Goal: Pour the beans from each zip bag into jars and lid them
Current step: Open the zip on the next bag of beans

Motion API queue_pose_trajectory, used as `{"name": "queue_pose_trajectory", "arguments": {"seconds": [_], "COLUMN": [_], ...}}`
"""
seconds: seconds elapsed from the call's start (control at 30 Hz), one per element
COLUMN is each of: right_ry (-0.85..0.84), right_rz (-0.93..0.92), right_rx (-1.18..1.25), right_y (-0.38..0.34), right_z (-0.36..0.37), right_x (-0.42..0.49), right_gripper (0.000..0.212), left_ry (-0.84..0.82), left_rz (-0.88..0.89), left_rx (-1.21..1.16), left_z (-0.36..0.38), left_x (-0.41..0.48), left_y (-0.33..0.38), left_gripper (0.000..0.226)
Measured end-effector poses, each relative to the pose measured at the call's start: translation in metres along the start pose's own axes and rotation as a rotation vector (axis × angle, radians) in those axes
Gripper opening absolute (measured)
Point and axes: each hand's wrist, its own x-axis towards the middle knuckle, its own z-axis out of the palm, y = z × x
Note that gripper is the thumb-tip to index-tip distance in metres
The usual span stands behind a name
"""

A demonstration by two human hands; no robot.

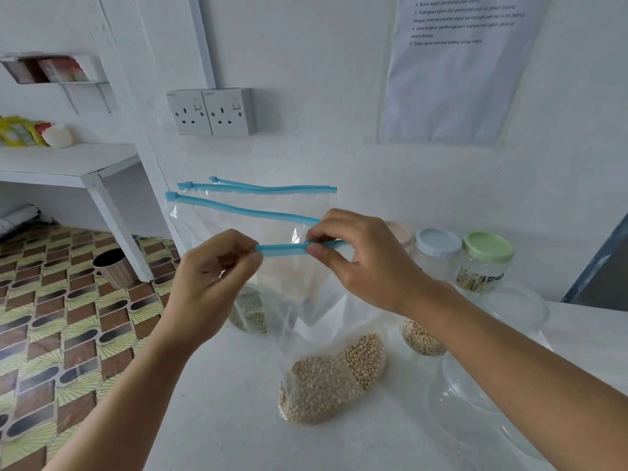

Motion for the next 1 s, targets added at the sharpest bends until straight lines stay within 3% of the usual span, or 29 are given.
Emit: {"name": "queue_pose_trajectory", "arguments": {"seconds": [0.3, 0.37, 0.43, 0.53, 0.77, 0.87, 1.0], "right_ry": [0.107, 0.140, 0.181, 0.243, 0.333, 0.337, 0.357], "right_rz": [0.019, 0.040, 0.077, 0.202, 0.348, 0.413, 0.477], "right_rx": [-0.258, -0.261, -0.247, -0.148, 0.024, 0.046, 0.022], "right_y": [0.043, 0.055, 0.064, 0.074, 0.080, 0.080, 0.078], "right_z": [-0.022, -0.030, -0.036, -0.046, -0.051, -0.049, -0.039], "right_x": [-0.007, -0.008, -0.008, -0.009, -0.006, -0.007, -0.011], "right_gripper": [0.011, 0.012, 0.012, 0.010, 0.006, 0.007, 0.011], "left_ry": [0.047, 0.043, 0.023, -0.004, -0.127, -0.156, -0.172], "left_rz": [-0.083, -0.085, -0.076, -0.086, -0.057, -0.101, -0.266], "left_rx": [-0.292, -0.357, -0.382, -0.402, -0.439, -0.440, -0.372], "left_z": [-0.007, -0.009, -0.011, -0.014, -0.019, -0.024, -0.026], "left_x": [-0.003, -0.004, -0.005, -0.005, -0.002, 0.004, 0.021], "left_y": [-0.008, -0.006, -0.005, -0.005, -0.008, -0.009, -0.005], "left_gripper": [0.014, 0.023, 0.027, 0.009, 0.010, 0.020, 0.055]}}
